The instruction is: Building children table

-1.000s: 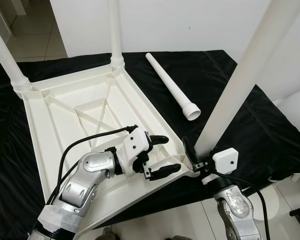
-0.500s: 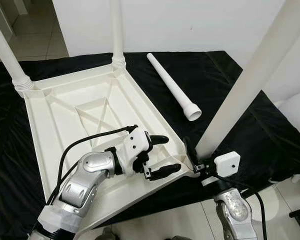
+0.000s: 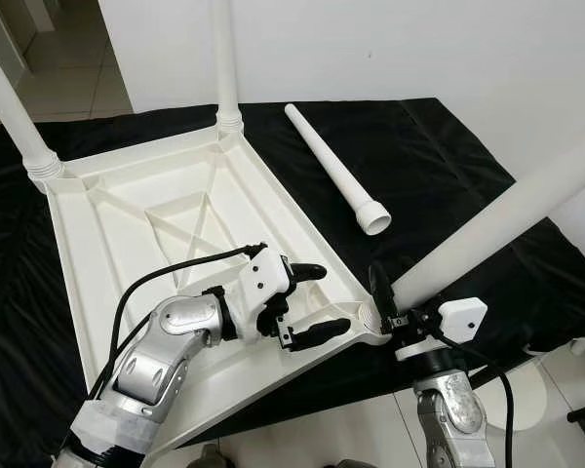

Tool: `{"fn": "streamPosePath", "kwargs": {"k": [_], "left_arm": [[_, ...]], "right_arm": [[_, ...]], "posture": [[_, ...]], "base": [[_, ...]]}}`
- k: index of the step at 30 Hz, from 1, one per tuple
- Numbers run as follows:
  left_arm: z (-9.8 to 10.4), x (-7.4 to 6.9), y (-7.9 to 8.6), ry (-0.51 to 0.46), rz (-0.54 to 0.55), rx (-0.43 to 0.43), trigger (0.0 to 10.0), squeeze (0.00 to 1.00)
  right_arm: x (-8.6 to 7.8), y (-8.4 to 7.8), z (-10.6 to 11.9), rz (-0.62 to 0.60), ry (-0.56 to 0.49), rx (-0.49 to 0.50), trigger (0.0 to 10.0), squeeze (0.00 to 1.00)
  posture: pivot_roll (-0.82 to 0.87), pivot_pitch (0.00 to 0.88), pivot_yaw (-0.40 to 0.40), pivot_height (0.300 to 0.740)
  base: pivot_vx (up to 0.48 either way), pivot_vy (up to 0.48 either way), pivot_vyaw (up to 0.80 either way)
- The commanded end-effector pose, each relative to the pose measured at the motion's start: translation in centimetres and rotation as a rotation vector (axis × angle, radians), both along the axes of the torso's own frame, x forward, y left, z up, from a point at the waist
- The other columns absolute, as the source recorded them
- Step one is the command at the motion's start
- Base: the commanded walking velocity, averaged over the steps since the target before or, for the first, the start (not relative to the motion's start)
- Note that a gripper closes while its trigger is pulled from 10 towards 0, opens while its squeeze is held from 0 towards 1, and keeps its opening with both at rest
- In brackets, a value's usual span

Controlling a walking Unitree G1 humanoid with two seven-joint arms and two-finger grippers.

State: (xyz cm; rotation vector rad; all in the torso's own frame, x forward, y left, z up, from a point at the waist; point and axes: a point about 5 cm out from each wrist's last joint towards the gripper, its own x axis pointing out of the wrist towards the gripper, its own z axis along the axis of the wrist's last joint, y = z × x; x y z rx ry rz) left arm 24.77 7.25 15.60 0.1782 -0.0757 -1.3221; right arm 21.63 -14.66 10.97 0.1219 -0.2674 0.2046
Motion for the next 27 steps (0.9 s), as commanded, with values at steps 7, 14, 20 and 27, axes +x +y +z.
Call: {"fn": "streamPosePath", "kwargs": {"k": [7,14,20,27], "left_arm": [[0.3,0.3,0.1,-0.018,0.058,-0.004,10.0,0.00],[0.3,0.1,-0.3,-0.014,0.054,-0.013,10.0,0.00],[0.3,0.1,-0.3,-0.014,0.058,-0.015,10.0,0.00],[0.3,0.0,-0.4,-0.015,0.061,-0.018,10.0,0.00]], "right_arm": [[-0.7,-0.3,-3.3,-0.015,0.196,-0.004,10.0,0.00],[1.0,-0.1,-2.0,0.078,0.301,-0.091,10.0,0.00],[1.9,-0.5,-1.0,0.130,0.311,-0.180,10.0,0.00],[1.9,-0.4,-0.8,0.144,0.305,-0.231,10.0,0.00]], "posture": [[0.02,0.052,0.020,0.740],[0.02,0.051,0.006,0.740],[0.02,0.048,0.001,0.740],[0.02,0.048,-0.004,0.740]], "base": [[0.000,0.000,0.00],[0.000,0.000,0.00],[0.000,0.000,0.00],[0.000,0.000,0.00]]}}
